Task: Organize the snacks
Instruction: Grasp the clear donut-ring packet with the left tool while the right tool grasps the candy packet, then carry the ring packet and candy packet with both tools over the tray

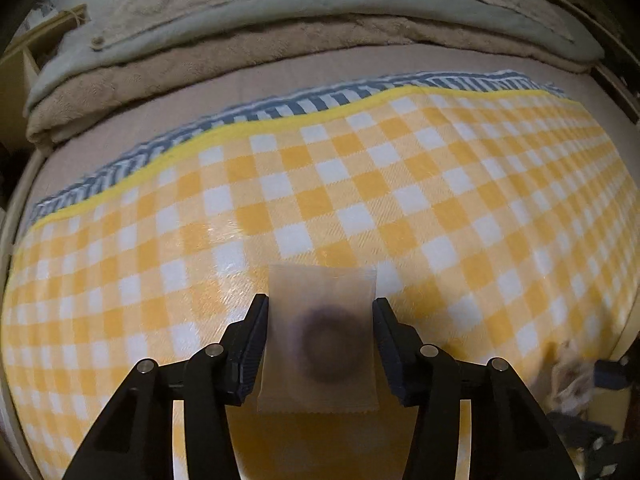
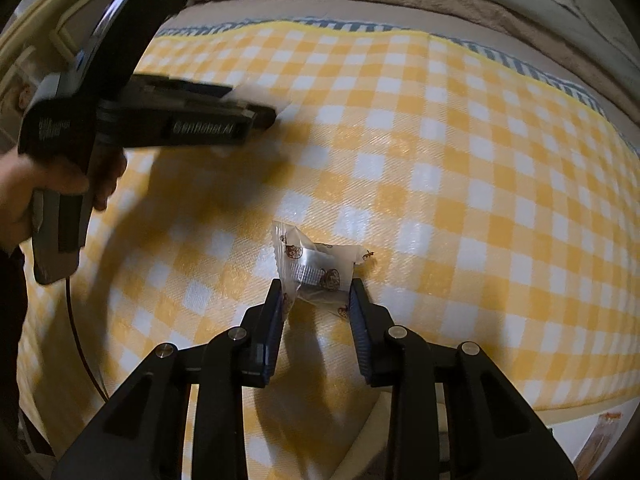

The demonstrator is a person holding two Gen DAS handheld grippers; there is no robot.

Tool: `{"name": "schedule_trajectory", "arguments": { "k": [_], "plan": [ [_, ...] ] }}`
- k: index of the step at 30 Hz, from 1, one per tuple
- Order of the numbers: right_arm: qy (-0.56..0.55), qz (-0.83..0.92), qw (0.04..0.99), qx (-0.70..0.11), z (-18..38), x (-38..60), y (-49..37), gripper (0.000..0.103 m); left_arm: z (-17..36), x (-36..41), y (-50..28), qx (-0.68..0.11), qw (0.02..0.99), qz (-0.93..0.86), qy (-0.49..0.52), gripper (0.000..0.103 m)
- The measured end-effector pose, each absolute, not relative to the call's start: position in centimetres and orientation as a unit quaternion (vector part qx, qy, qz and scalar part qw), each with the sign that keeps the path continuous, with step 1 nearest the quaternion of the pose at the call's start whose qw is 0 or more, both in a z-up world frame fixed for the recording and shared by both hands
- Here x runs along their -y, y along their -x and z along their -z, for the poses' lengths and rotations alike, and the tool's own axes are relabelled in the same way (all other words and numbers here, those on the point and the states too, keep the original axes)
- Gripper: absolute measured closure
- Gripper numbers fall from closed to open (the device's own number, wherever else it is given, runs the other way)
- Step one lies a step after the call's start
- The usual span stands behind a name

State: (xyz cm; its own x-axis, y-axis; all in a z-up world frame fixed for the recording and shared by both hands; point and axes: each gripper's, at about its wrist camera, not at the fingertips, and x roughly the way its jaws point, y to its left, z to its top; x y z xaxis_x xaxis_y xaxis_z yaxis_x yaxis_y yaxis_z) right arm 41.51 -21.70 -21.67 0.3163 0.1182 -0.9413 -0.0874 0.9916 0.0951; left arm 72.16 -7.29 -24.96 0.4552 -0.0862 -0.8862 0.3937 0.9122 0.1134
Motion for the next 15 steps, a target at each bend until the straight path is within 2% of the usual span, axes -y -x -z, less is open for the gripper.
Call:
{"name": "schedule_trajectory", "arguments": {
  "k": [15],
  "plan": [
    [-0.006,-0.038,0.860,-0.510,11.5,20.2,-34.7,0.072,12.9,5.9,-58.3,-0.395,0.895,0.165,-0.128,0.054]
  ]
}}
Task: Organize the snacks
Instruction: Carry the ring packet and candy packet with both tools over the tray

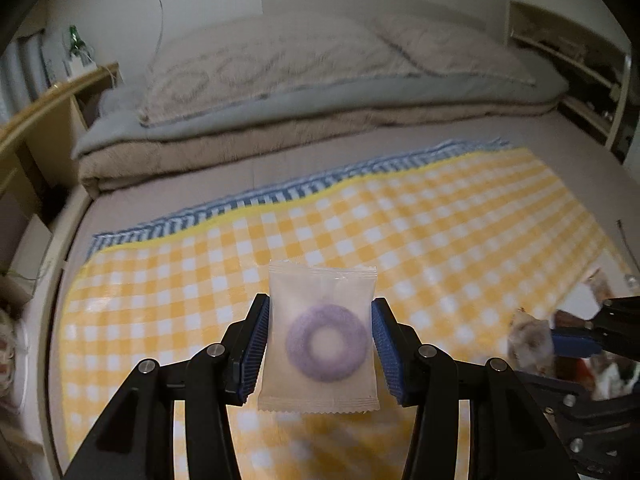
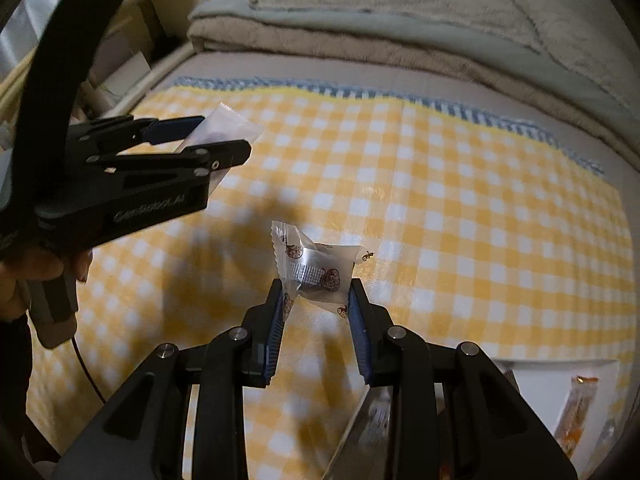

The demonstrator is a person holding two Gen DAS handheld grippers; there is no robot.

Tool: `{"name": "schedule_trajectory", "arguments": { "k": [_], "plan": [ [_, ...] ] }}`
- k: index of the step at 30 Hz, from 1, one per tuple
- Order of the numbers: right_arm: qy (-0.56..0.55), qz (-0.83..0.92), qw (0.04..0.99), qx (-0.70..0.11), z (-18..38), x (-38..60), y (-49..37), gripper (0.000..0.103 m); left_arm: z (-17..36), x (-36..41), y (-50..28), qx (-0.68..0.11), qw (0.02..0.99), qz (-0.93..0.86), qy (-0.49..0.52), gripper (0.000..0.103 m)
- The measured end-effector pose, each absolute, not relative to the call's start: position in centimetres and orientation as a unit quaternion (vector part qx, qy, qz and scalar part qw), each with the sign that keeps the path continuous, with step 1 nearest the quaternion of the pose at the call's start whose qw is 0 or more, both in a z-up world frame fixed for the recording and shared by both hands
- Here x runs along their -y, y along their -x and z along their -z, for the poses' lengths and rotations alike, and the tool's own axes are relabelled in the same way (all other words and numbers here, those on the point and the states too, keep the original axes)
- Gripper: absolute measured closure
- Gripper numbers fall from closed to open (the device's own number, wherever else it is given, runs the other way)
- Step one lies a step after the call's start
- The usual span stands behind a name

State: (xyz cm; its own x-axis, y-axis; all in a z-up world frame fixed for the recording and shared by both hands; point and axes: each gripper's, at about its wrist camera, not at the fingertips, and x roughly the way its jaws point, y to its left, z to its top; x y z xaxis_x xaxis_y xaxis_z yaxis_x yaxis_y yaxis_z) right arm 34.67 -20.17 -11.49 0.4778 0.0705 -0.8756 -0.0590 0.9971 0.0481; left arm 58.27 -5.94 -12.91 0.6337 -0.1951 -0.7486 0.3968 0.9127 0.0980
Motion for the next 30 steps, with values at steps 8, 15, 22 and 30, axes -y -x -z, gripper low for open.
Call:
{"name": "schedule_trajectory", "arguments": {
  "k": [8,15,22,30],
  "plan": [
    [-0.010,-0.030,0.887,-0.461,7.3,18.8,-29.8,0.072,6.6,4.2,-47.7,-0.351,0.917,0.149,-0.114,0.054],
    [-0.006,-0.017,0.907,-0.422,4.4,17.5,-26.0,0.072,1.4,3.2,-37.6,-0.313,0.934,0.139,-0.106,0.054],
    [-0.006,0.009,0.923,-0.385,1.2,18.9,-21.0,0.072,-2.0,3.3,-27.7,-0.276,0.948,0.136,-0.076,0.054],
    [-0.012,0.056,0.936,-0.347,-1.1,23.0,-15.0,0.072,-1.7,5.8,-18.4,-0.250,0.953,0.159,-0.058,0.054]
  ]
}}
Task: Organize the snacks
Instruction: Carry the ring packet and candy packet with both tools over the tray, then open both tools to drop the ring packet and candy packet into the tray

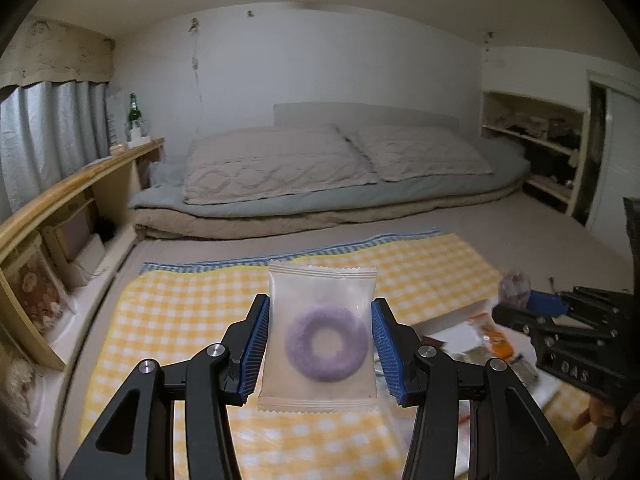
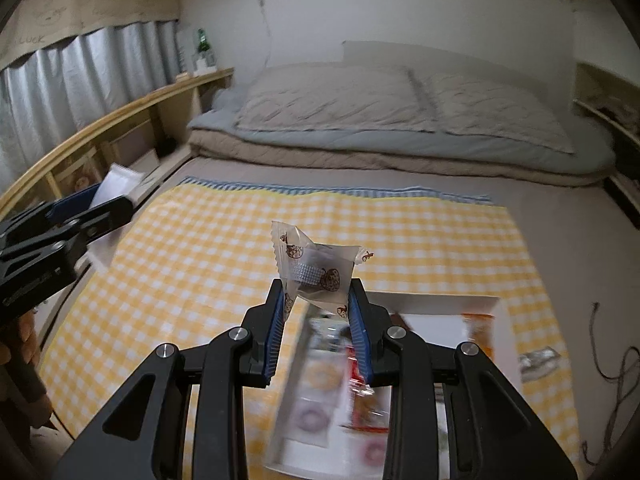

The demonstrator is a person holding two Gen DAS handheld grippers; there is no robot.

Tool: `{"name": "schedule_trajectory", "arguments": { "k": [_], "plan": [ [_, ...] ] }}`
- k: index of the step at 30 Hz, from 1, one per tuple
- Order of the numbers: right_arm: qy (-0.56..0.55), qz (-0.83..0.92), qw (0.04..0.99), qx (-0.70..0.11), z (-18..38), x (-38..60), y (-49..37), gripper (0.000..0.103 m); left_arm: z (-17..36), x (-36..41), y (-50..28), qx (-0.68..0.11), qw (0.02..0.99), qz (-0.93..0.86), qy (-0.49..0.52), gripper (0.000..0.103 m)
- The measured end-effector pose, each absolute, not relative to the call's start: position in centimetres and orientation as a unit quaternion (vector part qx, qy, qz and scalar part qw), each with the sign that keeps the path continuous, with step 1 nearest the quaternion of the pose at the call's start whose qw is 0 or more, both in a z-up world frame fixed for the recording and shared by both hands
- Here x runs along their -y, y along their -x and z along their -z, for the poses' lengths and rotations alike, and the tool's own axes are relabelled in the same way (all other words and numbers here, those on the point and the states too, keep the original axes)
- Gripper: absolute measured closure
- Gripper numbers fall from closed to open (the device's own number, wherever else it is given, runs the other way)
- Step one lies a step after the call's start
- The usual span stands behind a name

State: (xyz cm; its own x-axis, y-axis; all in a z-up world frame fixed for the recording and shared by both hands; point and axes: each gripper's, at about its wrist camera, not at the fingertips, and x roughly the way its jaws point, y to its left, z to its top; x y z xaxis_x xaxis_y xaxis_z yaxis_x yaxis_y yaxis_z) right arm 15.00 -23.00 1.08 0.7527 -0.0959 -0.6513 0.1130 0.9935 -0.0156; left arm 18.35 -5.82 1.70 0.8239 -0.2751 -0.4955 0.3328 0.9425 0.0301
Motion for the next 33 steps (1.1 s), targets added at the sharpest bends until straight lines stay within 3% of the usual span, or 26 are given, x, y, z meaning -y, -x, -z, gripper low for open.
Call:
{"name": "schedule_trajectory", "arguments": {
  "k": [8,16,23,33],
  "plan": [
    [-0.047,0.110,0.929,-0.350,-0.4,28.5,-11.8,0.072,2.2,9.6,-13.6,-0.289,0.929,0.221,-0.064,0.054],
    [-0.062,0.158,0.917,-0.361,1.5,32.9,-11.5,0.072,8.8,12.6,-11.6,-0.406,0.870,0.271,-0.068,0.054],
    [-0.072,0.174,0.908,-0.375,3.2,35.2,-13.7,0.072,13.3,13.6,-9.0,-0.487,0.813,0.295,-0.123,0.054],
    [-0.155,0.190,0.867,-0.434,8.5,38.7,-19.7,0.072,15.7,14.2,-9.5,-0.527,0.764,0.330,-0.174,0.054]
  ]
}}
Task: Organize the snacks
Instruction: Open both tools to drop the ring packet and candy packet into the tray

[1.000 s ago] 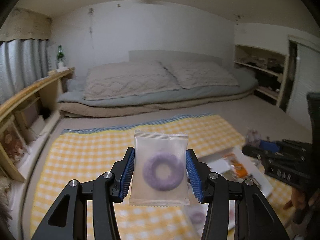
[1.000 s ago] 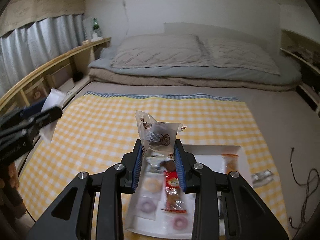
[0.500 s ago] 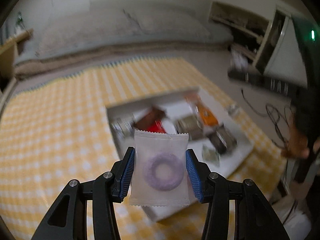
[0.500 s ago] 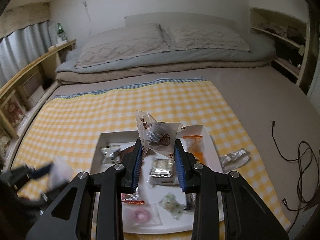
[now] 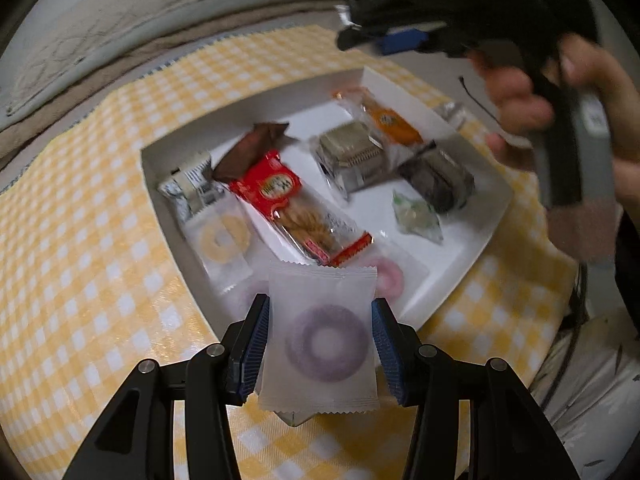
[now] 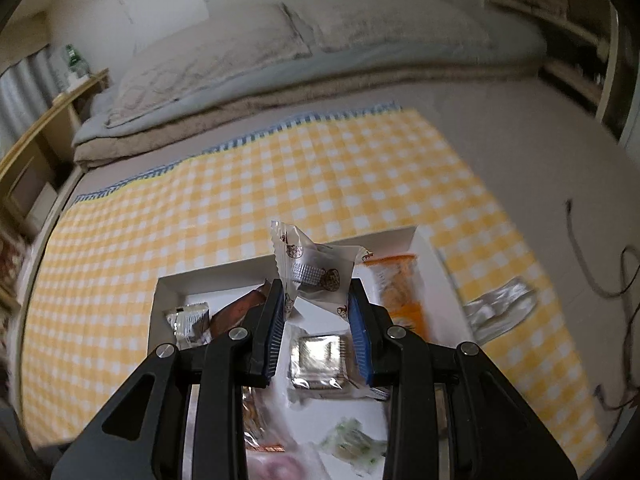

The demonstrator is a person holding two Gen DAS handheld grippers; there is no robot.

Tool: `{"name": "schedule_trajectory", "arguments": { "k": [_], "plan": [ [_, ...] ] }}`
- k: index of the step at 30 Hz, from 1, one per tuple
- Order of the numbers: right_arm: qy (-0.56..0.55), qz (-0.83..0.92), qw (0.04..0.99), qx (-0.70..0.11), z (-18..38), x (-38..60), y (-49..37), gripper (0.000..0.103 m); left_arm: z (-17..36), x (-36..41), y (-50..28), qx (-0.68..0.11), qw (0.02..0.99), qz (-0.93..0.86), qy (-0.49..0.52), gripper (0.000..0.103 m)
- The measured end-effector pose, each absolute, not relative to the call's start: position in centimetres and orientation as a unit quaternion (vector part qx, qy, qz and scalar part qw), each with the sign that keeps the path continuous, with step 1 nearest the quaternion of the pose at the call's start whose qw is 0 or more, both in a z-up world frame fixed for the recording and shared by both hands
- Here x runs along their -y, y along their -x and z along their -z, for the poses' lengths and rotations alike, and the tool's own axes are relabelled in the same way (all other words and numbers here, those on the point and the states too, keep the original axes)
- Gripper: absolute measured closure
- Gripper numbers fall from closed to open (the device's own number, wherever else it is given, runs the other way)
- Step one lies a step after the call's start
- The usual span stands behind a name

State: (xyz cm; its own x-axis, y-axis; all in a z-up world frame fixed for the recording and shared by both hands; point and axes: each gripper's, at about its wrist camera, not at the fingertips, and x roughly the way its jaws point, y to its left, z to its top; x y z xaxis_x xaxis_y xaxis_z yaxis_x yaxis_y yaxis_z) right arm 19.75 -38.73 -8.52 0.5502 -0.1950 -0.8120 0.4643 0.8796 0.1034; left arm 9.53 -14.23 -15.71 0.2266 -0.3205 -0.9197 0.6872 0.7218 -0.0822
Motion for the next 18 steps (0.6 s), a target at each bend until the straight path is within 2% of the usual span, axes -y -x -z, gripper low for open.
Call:
{"name": "schedule_trajectory", "arguments": {
  "k": [7,13,18],
  "plan": [
    [-0.184,0.201,0.841,-0.467,11.7,40.7,-22.4,0.072,16.7,16.0,-14.8,-0.555,0.727,0.349,-0.202,0.053],
    [-0.178,0.206,0.839,-0.471,12.2,41.0,-23.2,0.072,21.2,19.1,-17.6,-0.559,0.702,0.343,-0.277,0.053],
    [-0.180,0.198,0.845,-0.462,11.8,40.8,-23.3,0.072,22.0,20.8,-19.1,-0.538,0.710,0.370,-0.263,0.053]
  ]
}}
